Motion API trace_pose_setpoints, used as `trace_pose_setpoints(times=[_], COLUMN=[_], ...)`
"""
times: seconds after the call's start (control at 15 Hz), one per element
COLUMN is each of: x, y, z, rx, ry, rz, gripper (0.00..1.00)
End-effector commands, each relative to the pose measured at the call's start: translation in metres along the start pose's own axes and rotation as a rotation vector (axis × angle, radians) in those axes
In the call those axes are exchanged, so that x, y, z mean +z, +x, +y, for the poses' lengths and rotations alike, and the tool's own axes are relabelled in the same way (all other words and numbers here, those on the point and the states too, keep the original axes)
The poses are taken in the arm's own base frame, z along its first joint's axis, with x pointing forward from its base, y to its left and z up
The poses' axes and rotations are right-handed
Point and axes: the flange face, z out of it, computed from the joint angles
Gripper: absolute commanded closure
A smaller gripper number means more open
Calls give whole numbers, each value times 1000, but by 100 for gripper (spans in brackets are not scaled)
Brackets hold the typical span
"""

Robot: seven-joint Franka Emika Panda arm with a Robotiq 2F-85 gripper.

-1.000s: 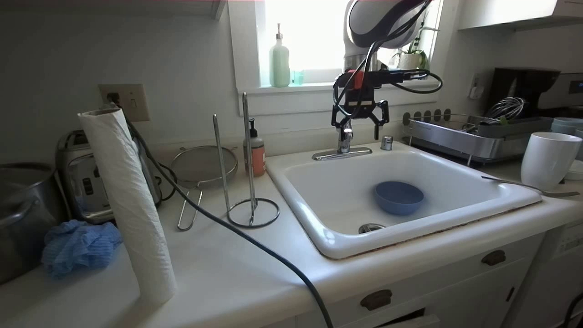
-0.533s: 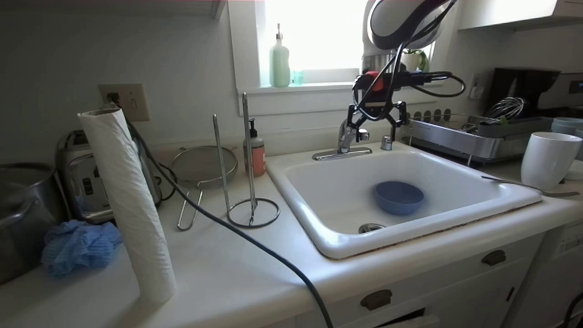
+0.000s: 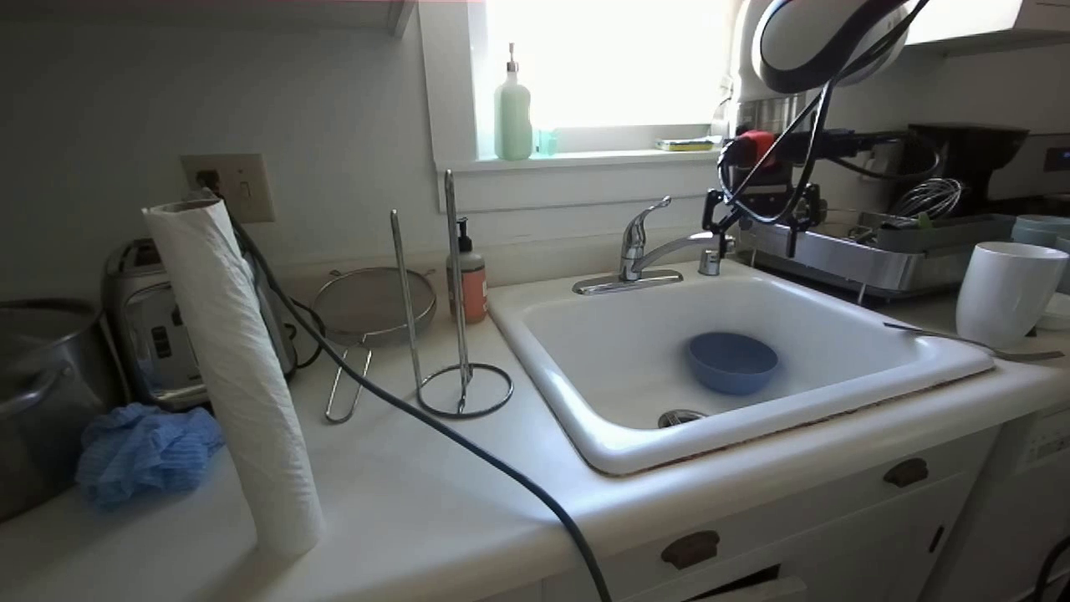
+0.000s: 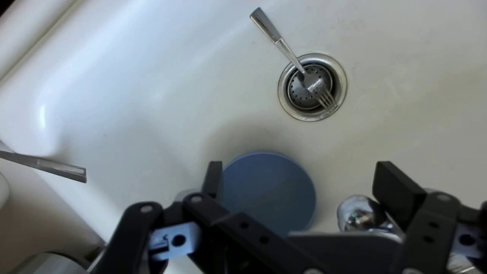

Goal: Turn the nozzle to the right

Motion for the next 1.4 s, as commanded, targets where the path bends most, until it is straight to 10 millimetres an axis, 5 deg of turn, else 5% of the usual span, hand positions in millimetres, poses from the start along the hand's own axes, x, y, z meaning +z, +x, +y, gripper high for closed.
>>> trace_pose_setpoints(times=[0.0,0.73,1.33], x=[9,26,-1], y=[12,52,26], z=[43,83,59], rx=[138,388,265], ry=[41,200,195], rz=[23,23,-9], gripper=[0,0,0])
